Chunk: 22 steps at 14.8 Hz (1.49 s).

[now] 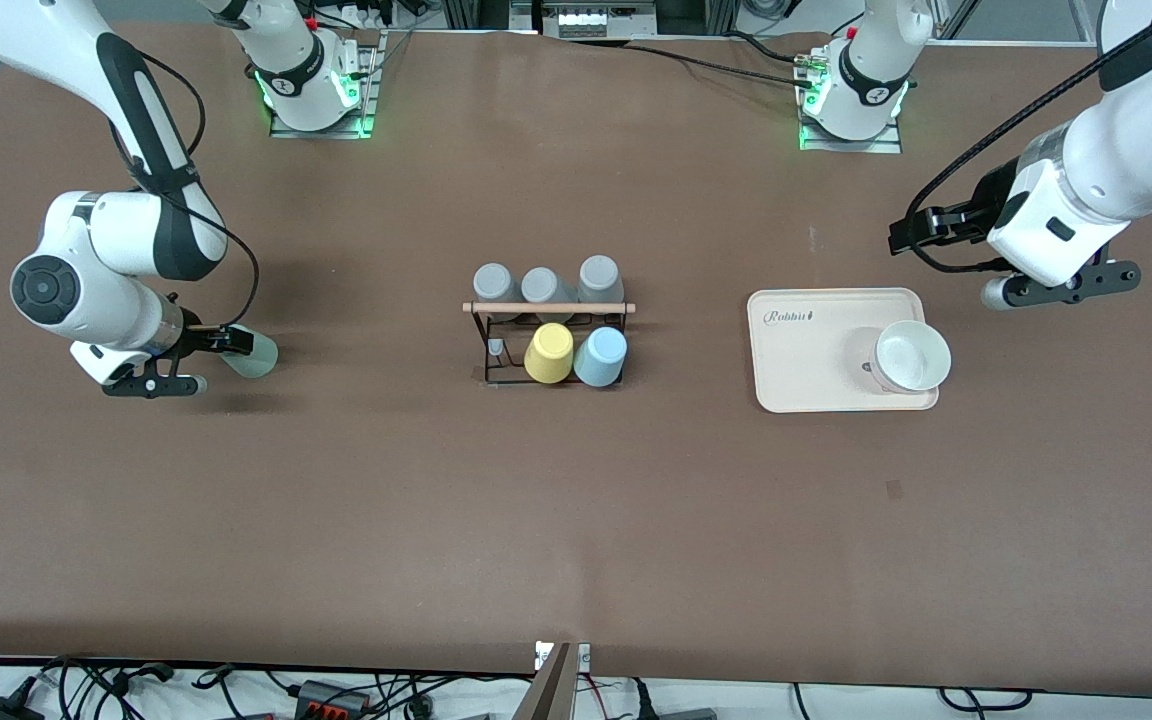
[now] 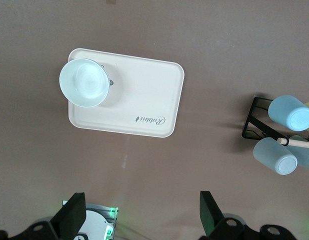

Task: Hang scattered cups on rack with three cups
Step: 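Grasp the pale teal cup with the right gripper and lift it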

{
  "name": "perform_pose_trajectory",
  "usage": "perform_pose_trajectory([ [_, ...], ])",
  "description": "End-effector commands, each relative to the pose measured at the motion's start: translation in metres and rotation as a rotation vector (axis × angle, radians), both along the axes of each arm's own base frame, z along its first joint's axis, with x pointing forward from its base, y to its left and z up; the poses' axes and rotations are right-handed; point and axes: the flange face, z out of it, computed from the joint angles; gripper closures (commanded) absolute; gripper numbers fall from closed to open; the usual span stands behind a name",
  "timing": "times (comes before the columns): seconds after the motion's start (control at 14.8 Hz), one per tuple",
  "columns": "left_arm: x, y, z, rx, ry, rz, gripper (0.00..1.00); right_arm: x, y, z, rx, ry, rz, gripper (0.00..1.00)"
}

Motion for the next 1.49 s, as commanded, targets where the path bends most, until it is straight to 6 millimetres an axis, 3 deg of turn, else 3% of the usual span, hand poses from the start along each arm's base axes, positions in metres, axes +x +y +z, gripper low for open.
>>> perform_pose_trajectory([
  [0.0, -0.022, 0.006, 0.000, 0.029, -0.037, -0.012, 0.00, -0.002, 0.004, -0.002, 0.009, -0.009, -0.015, 0.00],
  [0.34, -0.022, 0.006, 0.029, 0.002, -0.074, -0.129, 0.00, -0.005, 0.010, -0.021, 0.015, 0.024, -0.011, 0.00],
  [0.68, -0.014, 0.028, 0.028, 0.021, -0.081, -0.094, 0.00, -0.005, 0.018, -0.026, 0.022, 0.038, 0.012, 0.00],
  [0.74, -0.013, 0.030, 0.027, 0.021, -0.083, -0.092, 0.00, -0.004, 0.018, -0.026, 0.023, 0.036, 0.016, 0.21],
  [0.88, -0.010, 0.031, 0.025, 0.010, -0.085, -0.094, 0.00, -0.004, 0.017, -0.025, 0.022, 0.037, 0.011, 0.54],
  [1.01, -0.001, 0.053, 0.015, 0.003, -0.076, -0.051, 0.00, -0.002, 0.018, -0.022, 0.023, 0.033, 0.015, 0.65],
  [1.15, 0.000, 0.050, 0.015, 0.015, -0.080, -0.061, 0.00, 0.009, 0.036, -0.004, 0.022, 0.015, 0.051, 0.76],
  [1.28, -0.002, 0.044, 0.014, 0.011, -0.077, -0.070, 0.00, 0.027, 0.049, 0.029, 0.019, 0.035, 0.072, 0.79],
  [1.42, -0.004, 0.042, 0.012, 0.011, -0.063, -0.074, 0.00, 0.051, 0.084, 0.075, 0.037, 0.039, 0.113, 0.80],
])
